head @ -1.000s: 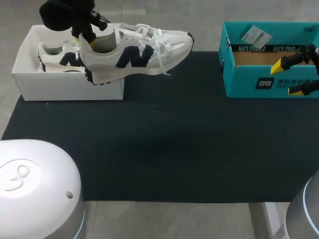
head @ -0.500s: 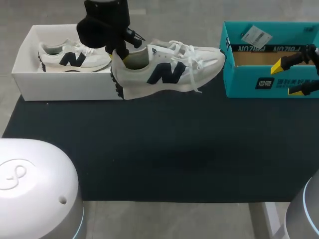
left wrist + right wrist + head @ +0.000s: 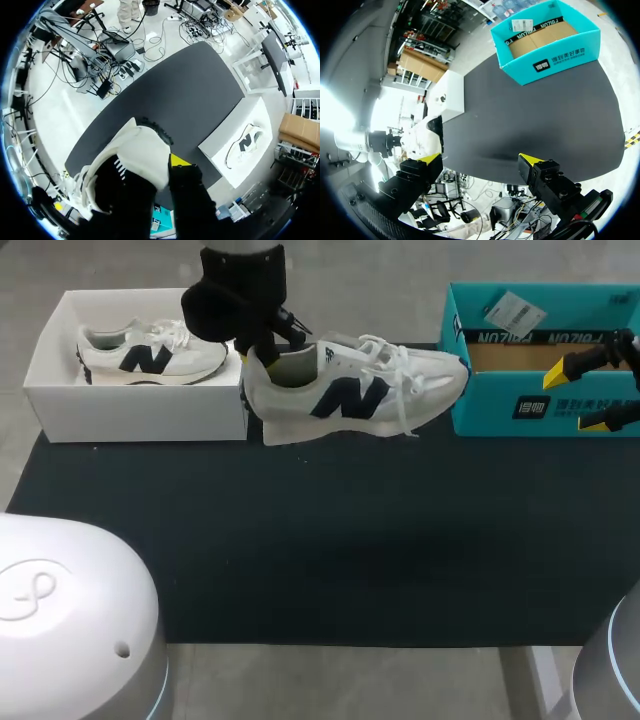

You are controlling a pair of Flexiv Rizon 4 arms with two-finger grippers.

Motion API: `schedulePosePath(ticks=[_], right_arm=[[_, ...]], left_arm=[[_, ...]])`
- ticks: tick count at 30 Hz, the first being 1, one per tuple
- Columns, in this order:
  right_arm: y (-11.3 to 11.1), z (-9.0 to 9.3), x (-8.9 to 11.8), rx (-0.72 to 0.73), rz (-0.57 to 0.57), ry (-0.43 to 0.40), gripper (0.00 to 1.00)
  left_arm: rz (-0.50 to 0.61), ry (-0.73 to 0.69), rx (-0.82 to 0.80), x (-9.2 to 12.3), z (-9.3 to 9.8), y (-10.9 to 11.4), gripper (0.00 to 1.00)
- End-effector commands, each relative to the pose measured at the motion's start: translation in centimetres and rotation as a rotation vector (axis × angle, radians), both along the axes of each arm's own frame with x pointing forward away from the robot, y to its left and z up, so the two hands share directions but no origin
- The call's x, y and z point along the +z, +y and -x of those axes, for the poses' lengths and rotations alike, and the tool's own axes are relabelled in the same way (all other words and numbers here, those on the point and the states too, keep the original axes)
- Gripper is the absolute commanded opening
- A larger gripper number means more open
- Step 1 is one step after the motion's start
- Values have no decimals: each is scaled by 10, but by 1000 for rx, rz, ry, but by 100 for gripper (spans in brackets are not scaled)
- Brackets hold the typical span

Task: Take the shoe out of the shoebox, open the shoe tongue, remove and reinsert the insole, then place the shoe into the shoebox

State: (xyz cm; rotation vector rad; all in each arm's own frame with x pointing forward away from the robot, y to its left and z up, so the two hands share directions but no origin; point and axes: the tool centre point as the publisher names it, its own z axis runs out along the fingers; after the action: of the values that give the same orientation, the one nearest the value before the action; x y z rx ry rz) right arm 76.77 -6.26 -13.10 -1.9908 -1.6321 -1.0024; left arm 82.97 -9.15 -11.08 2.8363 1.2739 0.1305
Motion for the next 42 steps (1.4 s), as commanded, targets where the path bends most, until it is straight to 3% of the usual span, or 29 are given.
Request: schedulePosePath(ticks=[1,5,17,28,42], right_arm=[[1,0,0,-1,1,1,100],[1,0,0,-1,1,1,100],[1,0,0,-1,1,1,100],[1,0,0,-1,1,1,100],[1,0,0,-1,1,1,100]], left_arm=[[18,17,-176,0,-3,-9,0],[-18,14,-327,-4,-5,-18,0],[-31,-27,-307,-12,-19,-23,0],[-14,-20,-327,-70,-13,-37,0],[18,-30,-203,-132,-1,-50,0]])
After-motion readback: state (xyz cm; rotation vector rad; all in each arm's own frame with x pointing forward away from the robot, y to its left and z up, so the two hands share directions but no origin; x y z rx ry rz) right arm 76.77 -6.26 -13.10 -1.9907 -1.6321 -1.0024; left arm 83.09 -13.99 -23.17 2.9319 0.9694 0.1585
